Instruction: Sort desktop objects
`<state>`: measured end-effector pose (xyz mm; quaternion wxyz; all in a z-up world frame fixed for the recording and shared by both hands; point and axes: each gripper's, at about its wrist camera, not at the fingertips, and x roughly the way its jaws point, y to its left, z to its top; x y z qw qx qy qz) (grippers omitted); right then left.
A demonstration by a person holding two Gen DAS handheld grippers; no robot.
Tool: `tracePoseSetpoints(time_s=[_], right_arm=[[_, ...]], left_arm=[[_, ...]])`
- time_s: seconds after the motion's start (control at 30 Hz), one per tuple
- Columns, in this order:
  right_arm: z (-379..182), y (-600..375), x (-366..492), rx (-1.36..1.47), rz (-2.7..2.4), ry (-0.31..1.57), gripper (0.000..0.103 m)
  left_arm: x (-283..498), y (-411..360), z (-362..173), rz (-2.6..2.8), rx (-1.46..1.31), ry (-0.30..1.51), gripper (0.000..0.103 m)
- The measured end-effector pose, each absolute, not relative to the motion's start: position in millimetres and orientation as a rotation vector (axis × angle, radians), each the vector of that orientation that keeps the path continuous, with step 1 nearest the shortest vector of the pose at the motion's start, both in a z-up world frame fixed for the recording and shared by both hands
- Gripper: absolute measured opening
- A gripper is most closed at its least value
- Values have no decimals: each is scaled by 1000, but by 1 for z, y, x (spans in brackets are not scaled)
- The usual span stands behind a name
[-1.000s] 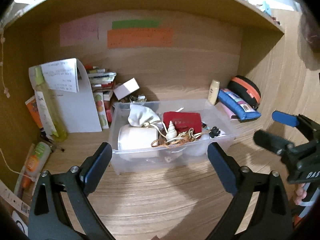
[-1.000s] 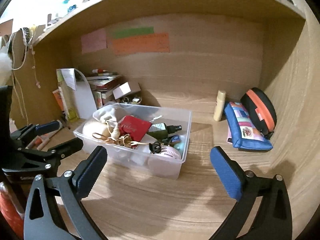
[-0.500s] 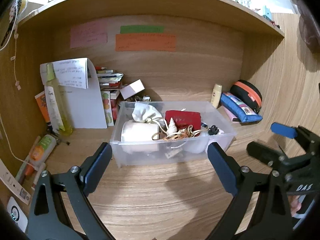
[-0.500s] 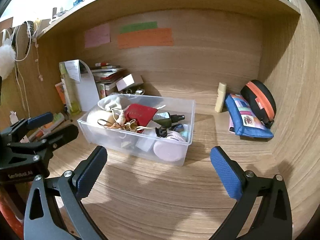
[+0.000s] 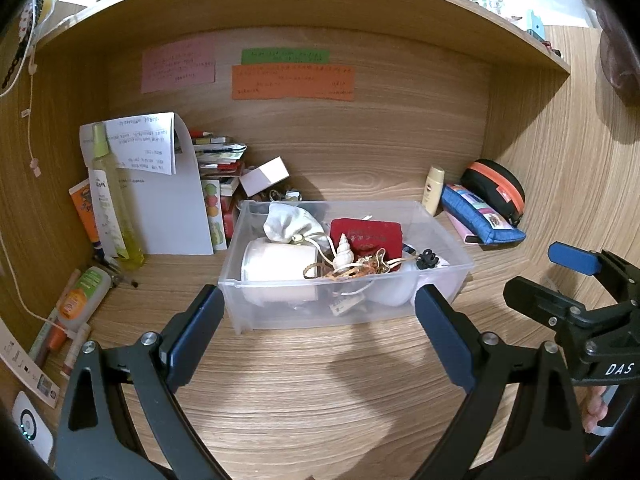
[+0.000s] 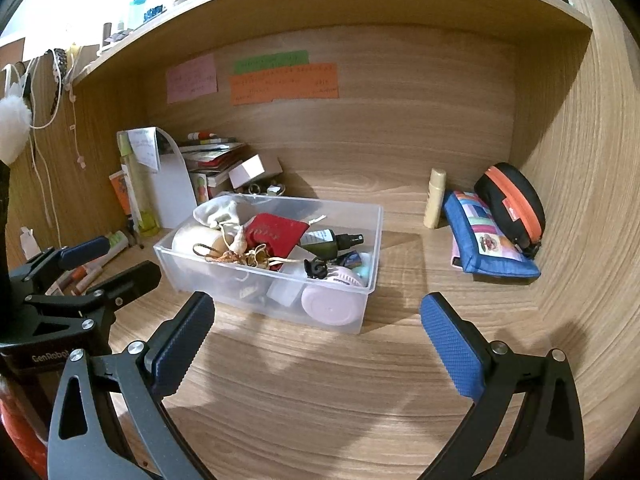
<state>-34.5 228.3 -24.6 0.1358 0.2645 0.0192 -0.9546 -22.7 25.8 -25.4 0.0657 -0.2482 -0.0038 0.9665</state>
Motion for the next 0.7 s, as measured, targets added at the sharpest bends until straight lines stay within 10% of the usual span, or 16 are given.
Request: tracePoseSetpoints(time_s=[0.7], right_arm=[[-24,230,-33,767,-2744,4,103]], left_arm=[[-24,25,-26,2910,-762,-32,97]])
